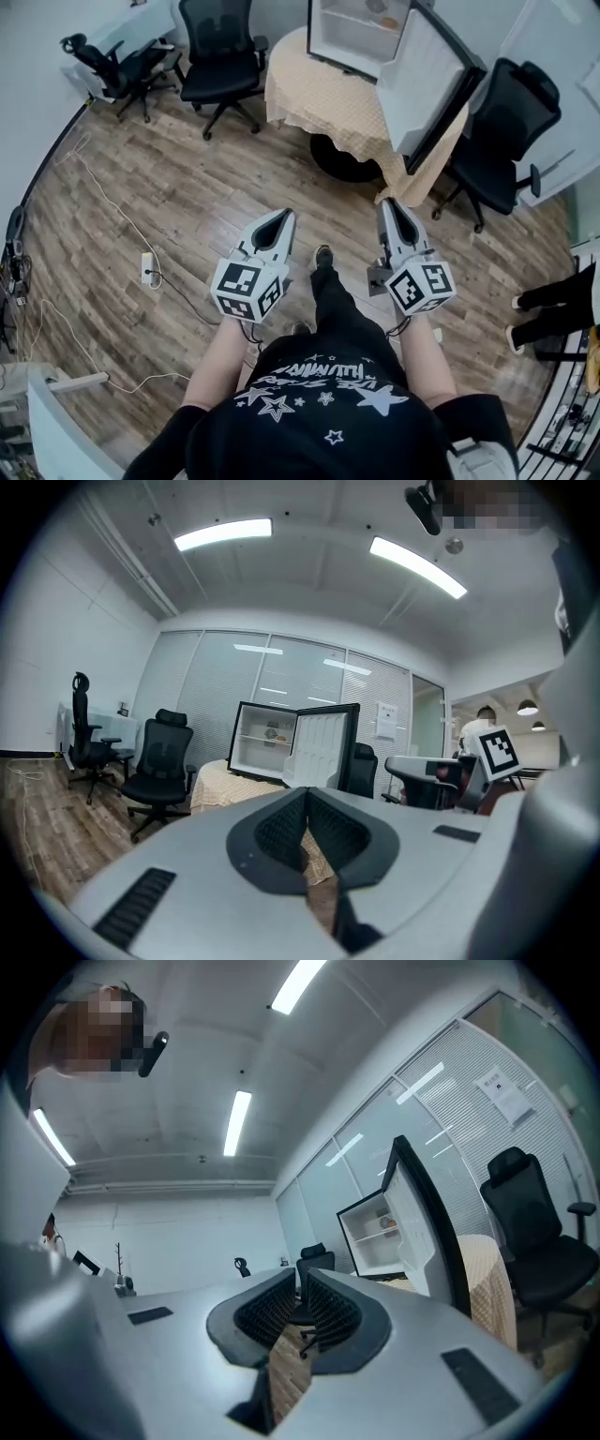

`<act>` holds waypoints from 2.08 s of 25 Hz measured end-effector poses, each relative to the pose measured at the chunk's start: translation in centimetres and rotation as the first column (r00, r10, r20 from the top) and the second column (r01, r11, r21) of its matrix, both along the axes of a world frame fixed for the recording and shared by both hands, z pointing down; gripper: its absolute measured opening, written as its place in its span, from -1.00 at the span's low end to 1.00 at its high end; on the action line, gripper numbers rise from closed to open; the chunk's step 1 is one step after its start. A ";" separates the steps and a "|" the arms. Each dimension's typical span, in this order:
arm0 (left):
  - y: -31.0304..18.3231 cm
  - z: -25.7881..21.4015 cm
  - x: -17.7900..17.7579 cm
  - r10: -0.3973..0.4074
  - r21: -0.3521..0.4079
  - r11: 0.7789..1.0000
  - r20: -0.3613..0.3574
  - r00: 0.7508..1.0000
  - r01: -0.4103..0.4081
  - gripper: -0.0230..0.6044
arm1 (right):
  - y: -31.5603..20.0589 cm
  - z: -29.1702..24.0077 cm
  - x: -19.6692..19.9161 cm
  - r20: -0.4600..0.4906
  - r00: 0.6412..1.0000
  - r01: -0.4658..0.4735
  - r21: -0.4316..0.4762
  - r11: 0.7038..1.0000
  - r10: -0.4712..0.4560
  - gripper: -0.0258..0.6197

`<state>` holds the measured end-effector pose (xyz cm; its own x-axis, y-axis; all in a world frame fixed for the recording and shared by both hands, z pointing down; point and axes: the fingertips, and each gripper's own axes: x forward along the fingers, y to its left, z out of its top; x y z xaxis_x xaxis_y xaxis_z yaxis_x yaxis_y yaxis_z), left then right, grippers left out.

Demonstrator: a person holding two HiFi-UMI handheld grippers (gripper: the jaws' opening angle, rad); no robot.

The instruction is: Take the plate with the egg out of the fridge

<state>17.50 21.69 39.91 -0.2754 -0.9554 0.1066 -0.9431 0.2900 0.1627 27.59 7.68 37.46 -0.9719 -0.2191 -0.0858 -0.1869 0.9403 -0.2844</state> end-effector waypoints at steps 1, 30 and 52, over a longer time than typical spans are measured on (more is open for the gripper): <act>-0.1 -0.1 -0.6 -0.010 0.002 1.000 -0.001 1.000 0.010 -0.90 | -0.3 0.0 -0.6 -0.002 1.000 0.005 0.002 1.000 -0.005 -0.76; -17.9 -0.7 -22.8 -0.035 -0.077 0.996 0.051 0.998 0.039 -0.90 | -19.4 0.4 -23.7 0.004 1.000 -0.010 -0.029 1.000 0.010 -0.76; -29.5 -0.9 -32.4 0.041 -0.062 0.997 0.041 0.998 -0.038 -0.90 | -28.7 1.5 -33.9 -0.017 0.998 -0.055 -0.075 0.996 0.054 -0.76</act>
<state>-14.88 -7.85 39.02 -0.2429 -0.9578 0.1539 -0.9598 0.2603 0.1053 -6.27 -21.00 39.01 -0.9594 -0.2773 -0.0525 -0.2422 0.9045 -0.3512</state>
